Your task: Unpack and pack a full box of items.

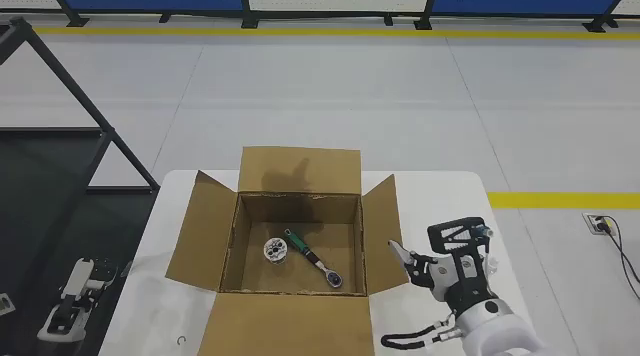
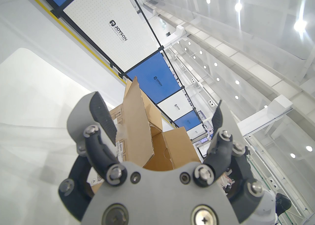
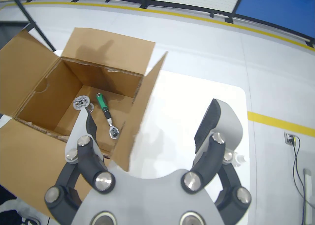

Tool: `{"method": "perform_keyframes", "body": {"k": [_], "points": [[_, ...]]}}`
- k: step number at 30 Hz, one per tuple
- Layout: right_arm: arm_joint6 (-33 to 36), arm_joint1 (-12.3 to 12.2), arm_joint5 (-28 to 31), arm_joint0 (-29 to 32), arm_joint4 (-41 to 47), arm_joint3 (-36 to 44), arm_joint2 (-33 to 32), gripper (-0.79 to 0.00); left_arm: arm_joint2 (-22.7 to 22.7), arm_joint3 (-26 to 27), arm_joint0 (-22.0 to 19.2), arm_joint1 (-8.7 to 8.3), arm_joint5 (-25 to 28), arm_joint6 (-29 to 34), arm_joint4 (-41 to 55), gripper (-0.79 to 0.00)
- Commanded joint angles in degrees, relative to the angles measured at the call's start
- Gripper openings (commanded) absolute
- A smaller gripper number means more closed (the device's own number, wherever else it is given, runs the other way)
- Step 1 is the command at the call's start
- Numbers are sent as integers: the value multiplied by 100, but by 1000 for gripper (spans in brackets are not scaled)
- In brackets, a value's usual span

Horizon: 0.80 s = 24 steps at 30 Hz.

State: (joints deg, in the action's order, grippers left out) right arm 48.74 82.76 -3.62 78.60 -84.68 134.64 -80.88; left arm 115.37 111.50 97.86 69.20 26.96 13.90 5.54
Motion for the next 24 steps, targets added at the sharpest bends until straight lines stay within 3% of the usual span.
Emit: {"method": "perform_keyframes", "body": {"k": [1,11,24], "points": [[-163,-10,-141,244,114,0,-345,0,0,0,0,0,0,0,0,0],[-337,-25,-827,1033,859,-349,-1555,0,0,0,0,0,0,0,0,0],[-144,-37,-1622,-357,515,-2726,-1426,0,0,0,0,0,0,0,0,0]]}}
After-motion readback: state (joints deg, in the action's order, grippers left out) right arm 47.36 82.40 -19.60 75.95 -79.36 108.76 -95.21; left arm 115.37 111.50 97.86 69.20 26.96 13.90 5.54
